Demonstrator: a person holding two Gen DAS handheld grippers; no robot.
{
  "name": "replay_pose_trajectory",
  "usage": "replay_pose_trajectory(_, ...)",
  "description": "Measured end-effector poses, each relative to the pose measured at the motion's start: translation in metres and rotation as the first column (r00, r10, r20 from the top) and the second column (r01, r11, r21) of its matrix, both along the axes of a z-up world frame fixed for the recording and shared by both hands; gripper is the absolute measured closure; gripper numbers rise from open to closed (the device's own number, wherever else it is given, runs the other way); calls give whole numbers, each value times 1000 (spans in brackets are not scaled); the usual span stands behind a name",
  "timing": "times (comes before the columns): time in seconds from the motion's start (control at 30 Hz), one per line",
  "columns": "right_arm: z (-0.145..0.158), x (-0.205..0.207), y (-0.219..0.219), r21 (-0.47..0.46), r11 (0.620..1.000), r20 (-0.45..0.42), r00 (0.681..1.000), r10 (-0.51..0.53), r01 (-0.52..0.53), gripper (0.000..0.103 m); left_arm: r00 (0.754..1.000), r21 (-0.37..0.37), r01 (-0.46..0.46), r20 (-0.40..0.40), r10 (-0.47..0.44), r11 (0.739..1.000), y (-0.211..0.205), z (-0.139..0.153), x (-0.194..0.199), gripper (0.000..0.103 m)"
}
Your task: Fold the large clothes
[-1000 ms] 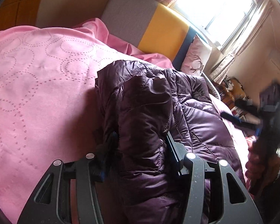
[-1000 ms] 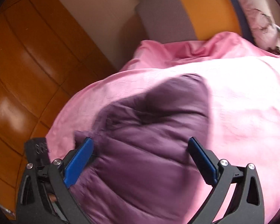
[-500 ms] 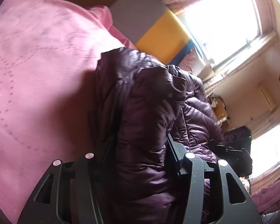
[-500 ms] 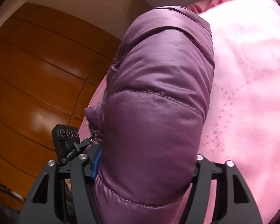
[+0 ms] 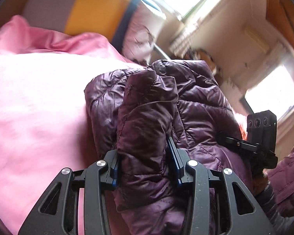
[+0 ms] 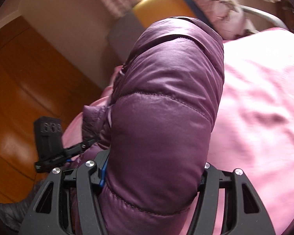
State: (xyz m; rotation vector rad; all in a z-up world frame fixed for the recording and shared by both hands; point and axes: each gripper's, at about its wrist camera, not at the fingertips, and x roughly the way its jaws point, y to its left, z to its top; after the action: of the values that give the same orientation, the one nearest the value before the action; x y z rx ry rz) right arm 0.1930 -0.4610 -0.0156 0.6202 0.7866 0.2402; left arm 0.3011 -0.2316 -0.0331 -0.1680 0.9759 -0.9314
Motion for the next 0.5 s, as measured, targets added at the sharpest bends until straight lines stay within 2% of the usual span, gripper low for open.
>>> replay_pose_trajectory(0.03, -10, -2, -13, -7, 1000, -36, 999, -25, 24, 43, 1000, 69, 21, 13, -22, 997, -22, -6, 1, 63)
replay_pose_trajectory(0.1, -28, -5, -24, -5, 999, -98, 994, -47, 46, 37, 999, 121, 36, 16, -38, 992, -39, -18, 0, 63)
replay_pose_trajectory(0.17, -34, -9, -25, -28, 997, -127, 989, -81, 78, 23, 1000, 128, 25, 13, -27, 992, -43, -24, -1, 63)
replay_pose_trajectory(0.23, -23, -13, -20, -95, 989, -138, 983, -123, 111, 15, 1000, 117, 5, 23, -8, 993, -39, -22, -5, 63)
replay_pose_trajectory(0.3, -2, -17, -12, -227, 959, -113, 974, -198, 169, 11, 998, 120, -33, 50, 27, 992, -32, -16, -11, 61)
replay_pose_trajectory(0.33, 13, -18, -2, -312, 925, -73, 966, -250, 216, 10, 997, 113, -55, 65, 48, 992, -26, -13, -12, 61)
replay_pose_trajectory(0.4, 28, -15, 18, -370, 892, -17, 958, -286, 260, 10, 992, 107, -90, 98, 80, 990, -21, -8, -17, 55)
replay_pose_trajectory(0.5, 45, 16, 41, -397, 876, 25, 957, -287, 274, 10, 987, 146, -119, 123, 102, 982, -22, -13, -19, 50)
